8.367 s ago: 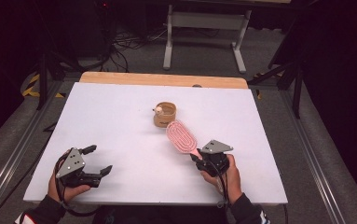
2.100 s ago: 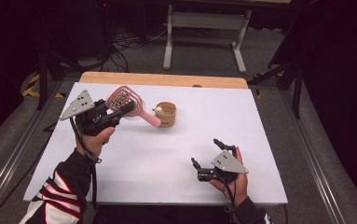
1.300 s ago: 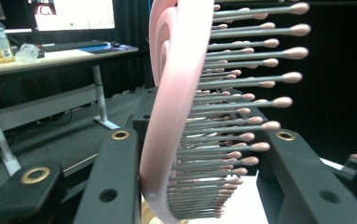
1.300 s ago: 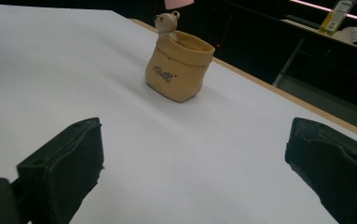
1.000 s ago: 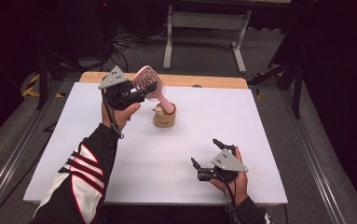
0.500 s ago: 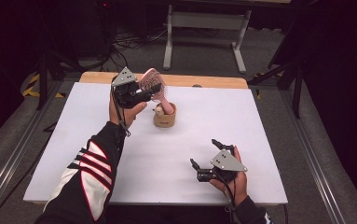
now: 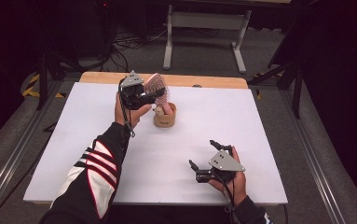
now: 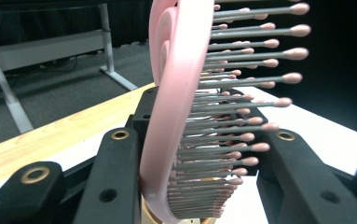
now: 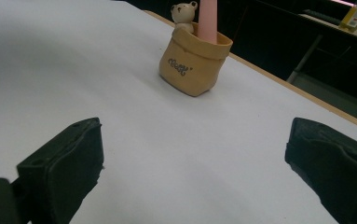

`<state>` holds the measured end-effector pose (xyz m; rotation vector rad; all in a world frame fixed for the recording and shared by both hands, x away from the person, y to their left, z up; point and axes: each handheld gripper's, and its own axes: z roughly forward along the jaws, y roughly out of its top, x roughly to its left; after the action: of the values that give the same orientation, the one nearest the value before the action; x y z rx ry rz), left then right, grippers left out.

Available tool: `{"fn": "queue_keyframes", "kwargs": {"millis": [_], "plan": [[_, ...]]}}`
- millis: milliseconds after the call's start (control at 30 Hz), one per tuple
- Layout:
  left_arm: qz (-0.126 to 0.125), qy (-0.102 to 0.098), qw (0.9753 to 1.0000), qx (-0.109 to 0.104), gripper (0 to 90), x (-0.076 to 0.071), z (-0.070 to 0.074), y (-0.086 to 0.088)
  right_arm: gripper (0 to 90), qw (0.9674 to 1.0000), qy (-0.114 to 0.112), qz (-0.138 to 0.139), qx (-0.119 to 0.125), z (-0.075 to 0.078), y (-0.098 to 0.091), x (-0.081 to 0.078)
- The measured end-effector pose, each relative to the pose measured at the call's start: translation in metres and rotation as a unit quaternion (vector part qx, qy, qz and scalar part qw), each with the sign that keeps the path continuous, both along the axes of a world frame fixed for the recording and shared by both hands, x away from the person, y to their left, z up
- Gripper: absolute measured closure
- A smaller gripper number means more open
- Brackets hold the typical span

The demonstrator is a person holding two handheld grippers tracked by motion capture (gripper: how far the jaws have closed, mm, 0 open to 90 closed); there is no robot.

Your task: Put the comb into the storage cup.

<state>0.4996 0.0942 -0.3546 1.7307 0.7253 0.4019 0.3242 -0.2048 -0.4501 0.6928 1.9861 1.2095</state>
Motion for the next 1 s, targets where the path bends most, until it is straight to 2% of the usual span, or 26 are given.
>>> {"fn": "queue_keyframes", "kwargs": {"millis": [233, 367, 533, 600, 833, 1000], "plan": [[0.003, 0.004, 0.9999, 0.01, 62.7, 0.002, -0.003, -0.004, 4.6, 1.0, 0.003, 0.001, -0.003, -0.001, 0.001, 0.001], [0.008, 0.004, 0.9997, 0.023, 62.6, 0.006, -0.006, -0.007, 4.6, 1.0, 0.006, 0.003, -0.006, -0.001, 0.002, 0.001], [0.008, 0.009, 0.9998, 0.016, 62.5, 0.011, -0.007, -0.008, 4.6, 0.9999, 0.007, 0.003, -0.012, -0.002, 0.002, 0.002], [0.01, 0.004, 0.9997, 0.021, 62.2, 0.012, -0.006, -0.008, 4.7, 0.9998, 0.011, 0.002, -0.014, -0.003, 0.002, 0.003], [0.024, 0.004, 0.9993, 0.026, 60.5, 0.017, -0.007, -0.01, 4.7, 0.9997, 0.012, 0.002, -0.02, -0.003, 0.002, 0.003], [0.048, 0.002, 0.9985, 0.027, 58.9, 0.019, -0.009, -0.006, 4.7, 0.9997, 0.015, 0.001, -0.021, -0.004, 0.001, 0.004]]}}
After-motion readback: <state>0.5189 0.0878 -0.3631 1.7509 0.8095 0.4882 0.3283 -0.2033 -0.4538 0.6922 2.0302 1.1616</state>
